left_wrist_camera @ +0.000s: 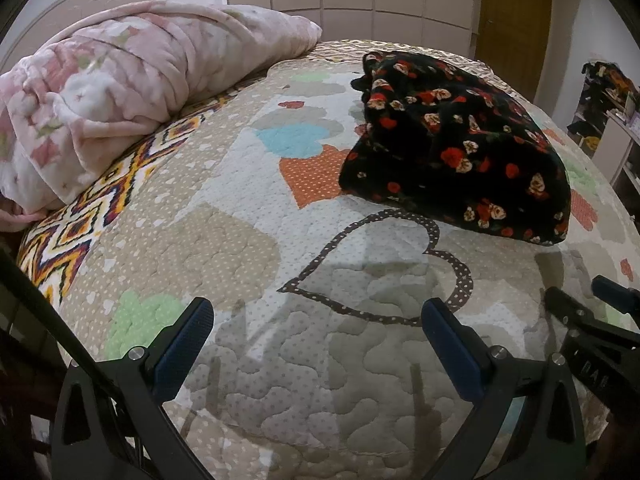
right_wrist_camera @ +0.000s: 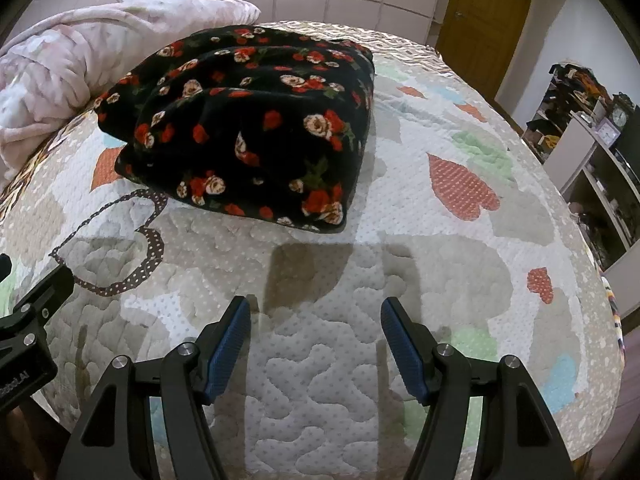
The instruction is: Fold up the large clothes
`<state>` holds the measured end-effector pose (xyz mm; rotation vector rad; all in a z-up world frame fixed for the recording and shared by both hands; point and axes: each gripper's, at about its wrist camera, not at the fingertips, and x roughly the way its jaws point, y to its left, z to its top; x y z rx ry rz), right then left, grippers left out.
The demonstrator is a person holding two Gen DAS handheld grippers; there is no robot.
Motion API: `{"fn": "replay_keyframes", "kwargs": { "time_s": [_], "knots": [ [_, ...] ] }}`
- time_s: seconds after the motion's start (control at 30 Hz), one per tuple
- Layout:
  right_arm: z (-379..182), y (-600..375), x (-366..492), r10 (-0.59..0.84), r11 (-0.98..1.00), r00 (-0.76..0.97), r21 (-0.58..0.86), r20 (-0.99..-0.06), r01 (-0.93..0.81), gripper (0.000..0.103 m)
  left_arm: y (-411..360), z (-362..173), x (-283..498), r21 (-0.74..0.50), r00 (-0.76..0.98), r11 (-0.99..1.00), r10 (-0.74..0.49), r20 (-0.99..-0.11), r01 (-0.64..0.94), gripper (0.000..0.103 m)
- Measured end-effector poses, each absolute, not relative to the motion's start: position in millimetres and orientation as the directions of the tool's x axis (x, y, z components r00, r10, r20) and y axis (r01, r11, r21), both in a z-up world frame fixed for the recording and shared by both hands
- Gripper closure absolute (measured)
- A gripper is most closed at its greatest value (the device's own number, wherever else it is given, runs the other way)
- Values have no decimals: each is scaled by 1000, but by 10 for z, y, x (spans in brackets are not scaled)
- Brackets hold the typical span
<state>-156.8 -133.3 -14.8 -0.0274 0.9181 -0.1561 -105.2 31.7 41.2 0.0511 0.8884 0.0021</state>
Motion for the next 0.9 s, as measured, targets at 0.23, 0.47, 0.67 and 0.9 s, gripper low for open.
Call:
{"fn": "replay_keyframes", "kwargs": {
  "time_s": [0.23, 0.47, 0.67, 0.9],
  "knots": [
    [267, -1309, -1456, -219, 971, 677, -224, -702, 83, 31, 632, 741, -1112, 102, 602, 989, 147, -785, -108, 0],
    [710, -1255, -1520, -203, 978, 749, -165, -630, 126, 24, 655, 972, -1237, 112, 612, 989, 146, -778, -93, 0],
    [575, -1101, -1705, -169, 982, 768, -175, -618, 75, 23, 674, 1032, -1240, 1, 688, 996, 60, -724, -87, 0],
    [249, -1225, -1885, -204, 979, 685, -137, -699, 151, 21, 676, 1125, -1304, 27, 692, 997, 68, -719, -70, 0]
  ]
}}
